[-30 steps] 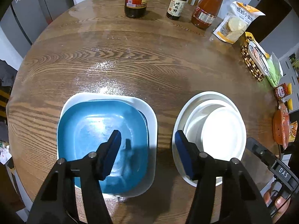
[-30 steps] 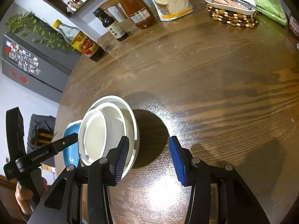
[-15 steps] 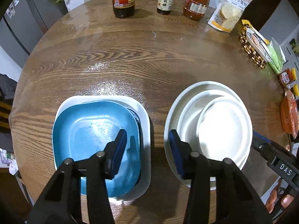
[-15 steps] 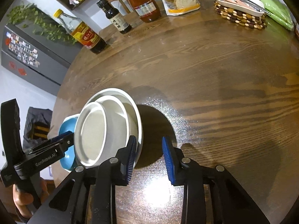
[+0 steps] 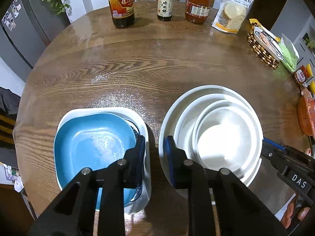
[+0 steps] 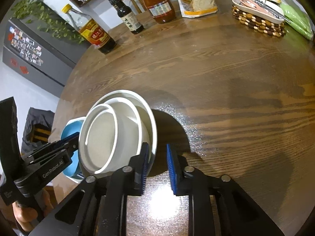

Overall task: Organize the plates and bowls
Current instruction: 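Close both tools on the rim of the nested bowl stack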

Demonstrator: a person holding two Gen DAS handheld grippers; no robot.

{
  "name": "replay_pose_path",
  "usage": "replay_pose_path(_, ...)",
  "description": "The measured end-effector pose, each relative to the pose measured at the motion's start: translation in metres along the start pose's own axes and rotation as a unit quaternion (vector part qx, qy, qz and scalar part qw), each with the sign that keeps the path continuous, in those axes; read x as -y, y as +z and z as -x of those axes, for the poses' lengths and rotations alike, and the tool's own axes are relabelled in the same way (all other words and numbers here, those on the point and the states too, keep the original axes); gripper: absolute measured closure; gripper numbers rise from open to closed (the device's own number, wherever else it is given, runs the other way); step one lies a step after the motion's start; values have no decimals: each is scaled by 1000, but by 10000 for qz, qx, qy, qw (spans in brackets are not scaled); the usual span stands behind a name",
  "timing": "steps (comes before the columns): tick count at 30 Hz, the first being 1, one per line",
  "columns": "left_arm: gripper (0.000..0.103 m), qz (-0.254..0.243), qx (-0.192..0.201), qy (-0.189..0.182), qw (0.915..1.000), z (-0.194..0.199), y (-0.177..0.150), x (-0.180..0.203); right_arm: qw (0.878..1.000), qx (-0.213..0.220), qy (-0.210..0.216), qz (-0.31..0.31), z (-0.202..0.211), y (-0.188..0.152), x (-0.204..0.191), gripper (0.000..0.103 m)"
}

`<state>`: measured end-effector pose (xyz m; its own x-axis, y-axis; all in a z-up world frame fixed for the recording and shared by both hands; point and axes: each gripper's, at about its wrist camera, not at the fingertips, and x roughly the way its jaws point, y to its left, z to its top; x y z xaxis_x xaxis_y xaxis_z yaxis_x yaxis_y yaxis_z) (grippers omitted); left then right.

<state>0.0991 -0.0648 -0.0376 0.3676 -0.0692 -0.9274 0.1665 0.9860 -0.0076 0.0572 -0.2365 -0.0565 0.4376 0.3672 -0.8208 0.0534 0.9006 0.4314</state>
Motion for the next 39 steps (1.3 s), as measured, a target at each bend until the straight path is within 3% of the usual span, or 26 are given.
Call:
replay_pose_path(4,95,-85,22,24,10000,0,0,5,10000,27,1,37,0,-1,-2,91)
replay_pose_path(10,99,-112,56,41,9999,0,-1,7,10000,24,17,16,0,0,-3,91)
replay_pose_path(39,99,-171,281,153,9993,9,-2,12,9997,218,-57,-107,15,-5,-2,91)
